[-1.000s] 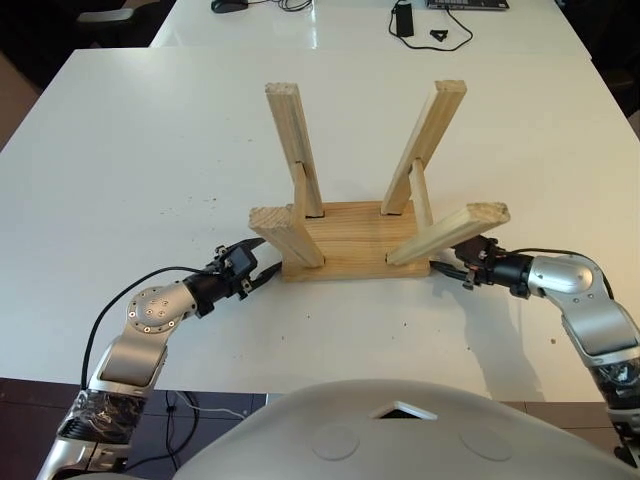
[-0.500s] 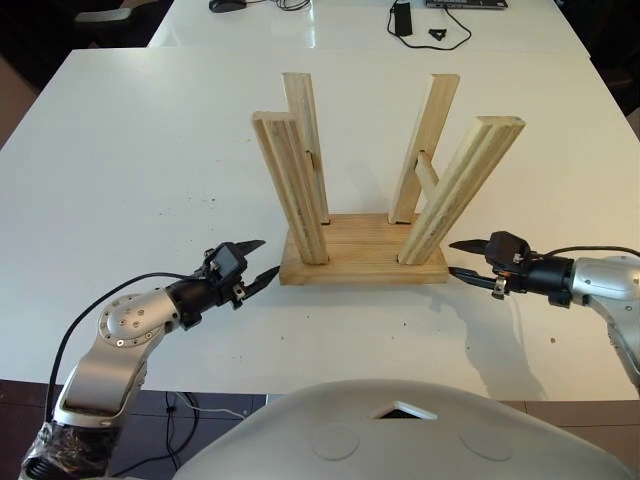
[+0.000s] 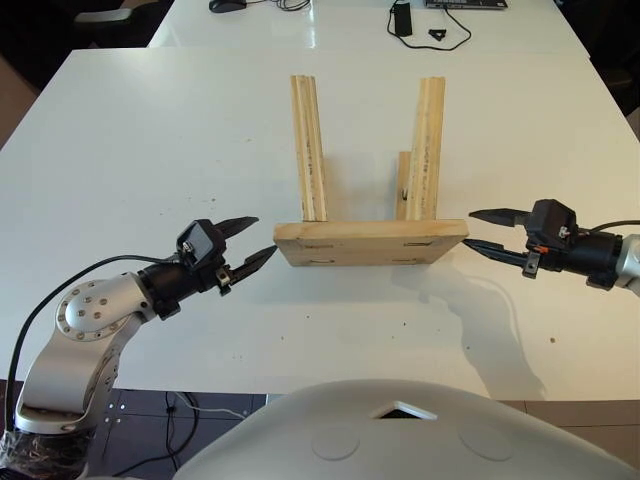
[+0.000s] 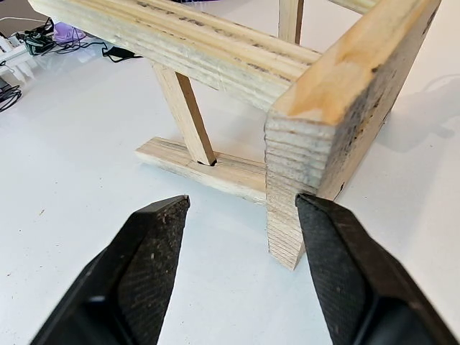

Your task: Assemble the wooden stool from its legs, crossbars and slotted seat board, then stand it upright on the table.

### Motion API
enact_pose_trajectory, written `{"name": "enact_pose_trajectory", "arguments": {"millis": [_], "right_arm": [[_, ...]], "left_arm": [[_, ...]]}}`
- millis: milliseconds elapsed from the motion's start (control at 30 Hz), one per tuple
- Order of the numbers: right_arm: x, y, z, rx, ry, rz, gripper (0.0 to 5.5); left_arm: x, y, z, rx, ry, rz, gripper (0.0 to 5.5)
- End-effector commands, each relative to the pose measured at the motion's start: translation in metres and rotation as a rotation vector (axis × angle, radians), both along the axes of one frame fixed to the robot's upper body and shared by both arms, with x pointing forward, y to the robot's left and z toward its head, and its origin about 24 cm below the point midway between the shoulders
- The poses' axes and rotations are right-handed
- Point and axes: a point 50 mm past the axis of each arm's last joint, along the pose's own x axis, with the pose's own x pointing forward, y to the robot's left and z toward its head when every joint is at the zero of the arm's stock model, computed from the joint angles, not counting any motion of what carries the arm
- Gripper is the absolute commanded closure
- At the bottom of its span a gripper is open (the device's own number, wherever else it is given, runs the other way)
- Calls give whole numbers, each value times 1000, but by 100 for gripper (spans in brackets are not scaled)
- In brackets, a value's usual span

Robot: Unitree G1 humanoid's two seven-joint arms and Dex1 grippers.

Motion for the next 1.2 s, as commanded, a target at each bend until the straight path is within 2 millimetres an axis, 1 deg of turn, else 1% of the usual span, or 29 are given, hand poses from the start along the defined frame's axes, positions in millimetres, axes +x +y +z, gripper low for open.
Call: {"name": "enact_pose_trajectory", "arguments": {"millis": [33, 133, 233, 333, 467, 600, 700, 800, 867, 1000, 1067, 1100, 1133, 1200], "right_arm": [[-10, 28, -9, 93, 47, 189, 342], [-16, 29, -8, 103, 71, 215, 342], [-20, 33, -7, 152, 113, 250, 342], [-22, 36, -7, 181, 140, 273, 342], [-21, 30, -4, 176, 149, 268, 342], [-20, 24, 1, 160, 148, 266, 342], [-20, 14, -1, 105, 161, 270, 342], [-15, 1, -1, 60, 171, 265, 342], [-10, -1, -5, 30, 163, 266, 342], [-3, 0, -20, 31, 200, 267, 342], [-3, 0, -26, 24, 229, 279, 342], [-3, 0, -29, 21, 243, 289, 342], [-3, 1, -31, 20, 255, 301, 323], [-3, 2, -38, 19, 279, 321, 305]], "left_arm": [[-8, -25, 11, -104, -11, -213, 271], [-13, -22, 14, -97, 8, -239, 271], [-19, -16, 19, -114, 37, -271, 271], [-18, -9, 21, -94, 47, -280, 271], [-18, 0, 20, -97, 84, -280, 271], [-16, 14, 11, -69, 132, -249, 271], [-15, 24, 5, -55, 168, -226, 271], [-14, 37, -9, -14, 213, -177, 271], [-13, 44, -22, 58, 239, -153, 271], [-8, 45, -46, 154, 238, -140, 271], [-5, 43, -55, 183, 228, -158, 271], [-5, 41, -56, 164, 227, -169, 271], [-4, 39, -56, 116, 233, -176, 254], [-2, 36, -55, 67, 238, -191, 236]]}}
